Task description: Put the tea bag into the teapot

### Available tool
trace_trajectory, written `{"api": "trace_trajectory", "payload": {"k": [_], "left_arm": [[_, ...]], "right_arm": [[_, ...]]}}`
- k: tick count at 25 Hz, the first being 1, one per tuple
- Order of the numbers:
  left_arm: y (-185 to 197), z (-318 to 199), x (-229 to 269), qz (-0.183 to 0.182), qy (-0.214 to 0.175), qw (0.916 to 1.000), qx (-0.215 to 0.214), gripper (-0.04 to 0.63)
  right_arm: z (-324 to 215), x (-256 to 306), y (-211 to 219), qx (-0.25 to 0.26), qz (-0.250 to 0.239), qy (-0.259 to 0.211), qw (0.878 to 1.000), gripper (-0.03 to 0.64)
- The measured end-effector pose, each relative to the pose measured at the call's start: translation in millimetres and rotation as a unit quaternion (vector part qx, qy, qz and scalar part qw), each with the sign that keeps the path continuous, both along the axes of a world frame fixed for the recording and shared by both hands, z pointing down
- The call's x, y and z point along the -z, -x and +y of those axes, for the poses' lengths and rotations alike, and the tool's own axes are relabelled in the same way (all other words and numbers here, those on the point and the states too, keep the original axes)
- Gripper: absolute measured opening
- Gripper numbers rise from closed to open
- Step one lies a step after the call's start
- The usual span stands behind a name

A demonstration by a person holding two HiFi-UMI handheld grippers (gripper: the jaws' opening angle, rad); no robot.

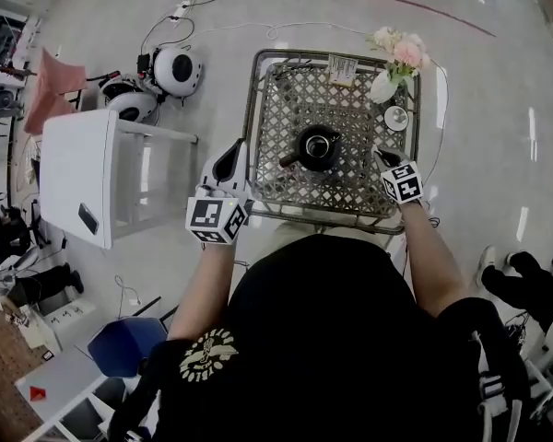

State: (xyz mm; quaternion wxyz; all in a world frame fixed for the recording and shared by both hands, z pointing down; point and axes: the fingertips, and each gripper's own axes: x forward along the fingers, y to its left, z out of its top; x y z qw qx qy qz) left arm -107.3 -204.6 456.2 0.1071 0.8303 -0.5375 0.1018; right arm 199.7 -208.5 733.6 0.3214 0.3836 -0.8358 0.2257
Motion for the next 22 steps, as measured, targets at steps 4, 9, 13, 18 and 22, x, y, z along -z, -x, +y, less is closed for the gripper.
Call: {"api": "trace_trajectory", "payload": {"k": [4, 9, 13, 18, 22], "left_arm": [[-5.6, -14.9, 6.0, 0.008, -0.004, 0.9999, -0.014, -0.003], [-10.3, -21.3, 8.4, 0.01, -0.004, 0.9994, -0.033, -0.003], [-18.3, -25.8, 17.1, 0.004, -0.016, 0.9988, -0.045, -0.003], [-30.4, -28.5, 33.5, -0.006, -0.04, 0.997, -0.066, -0.003], [-35.5, -32.1, 46.0, -0.002, -0.054, 0.9957, -0.075, -0.003]], "right_arm": [[0.9, 29.2, -9.3, -0.026, -0.021, -0.024, 0.999, 0.022], [2.9, 88.7, -13.9, -0.058, -0.062, -0.073, 0.994, 0.021], [2.5, 141.0, -17.9, -0.075, -0.084, -0.116, 0.987, 0.021], [6.1, 197.4, -15.0, -0.082, -0.103, -0.162, 0.978, 0.021], [7.2, 239.3, -12.8, -0.081, -0.115, -0.192, 0.971, 0.021]]}}
